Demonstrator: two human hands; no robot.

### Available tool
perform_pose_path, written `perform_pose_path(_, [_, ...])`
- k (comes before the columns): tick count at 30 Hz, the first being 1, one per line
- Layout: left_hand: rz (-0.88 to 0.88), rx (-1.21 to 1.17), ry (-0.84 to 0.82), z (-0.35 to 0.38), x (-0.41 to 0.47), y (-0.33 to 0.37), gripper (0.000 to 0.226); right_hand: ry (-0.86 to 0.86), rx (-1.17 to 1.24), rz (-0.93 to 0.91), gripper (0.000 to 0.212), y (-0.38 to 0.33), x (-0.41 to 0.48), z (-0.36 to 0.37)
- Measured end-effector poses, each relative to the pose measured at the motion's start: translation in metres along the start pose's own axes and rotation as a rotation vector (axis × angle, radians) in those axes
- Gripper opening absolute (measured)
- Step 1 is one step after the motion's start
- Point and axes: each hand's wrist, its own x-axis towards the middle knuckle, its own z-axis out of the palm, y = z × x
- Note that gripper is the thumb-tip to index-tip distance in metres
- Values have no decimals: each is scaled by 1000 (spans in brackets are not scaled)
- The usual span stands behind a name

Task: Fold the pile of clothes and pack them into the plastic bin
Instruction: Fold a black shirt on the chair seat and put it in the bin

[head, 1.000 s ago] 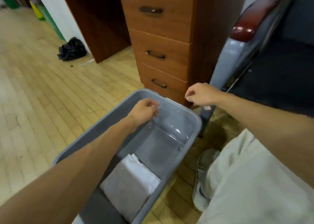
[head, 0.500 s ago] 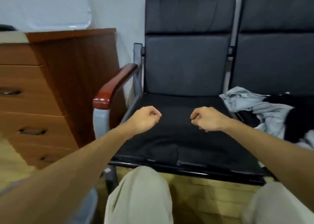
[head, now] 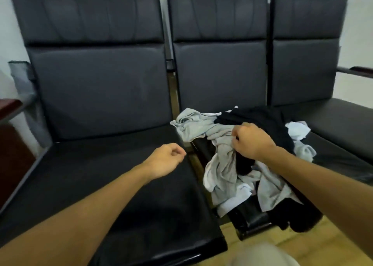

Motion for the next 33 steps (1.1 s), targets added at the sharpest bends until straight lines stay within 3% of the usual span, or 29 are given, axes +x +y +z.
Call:
perform_pose_path(2, [40,4,-26,19,21,17,17,90,-167,6,39,24,5,4])
perform_pose_path(4, [73,4,-43,36,38,31,16,143,-177,71,49,42,9,13])
perform_pose_path(10, [109,-26,-84,60,56,49,17,224,284,421,50,71,14,34])
perform_pose_path(13, [113,-60,-72,55,51,50,18,258,370,443,33,75,14,28])
perform_pose_path(16, [117,-50,-77,42,39,50,20,309,281,427,23,72,4,16])
perform_pose_path(20, [112,-44,-49,19,17,51,20,403,566,476,38,50,-2,-8])
perform_pose_path(25, [121,-84,16,-11,-20,43,21,435,886,362,47,3,-10,-42])
perform_pose_path(33, [53,-391,113,-52,-91,-11,20,503,945,-9,19,-113,-28,-57])
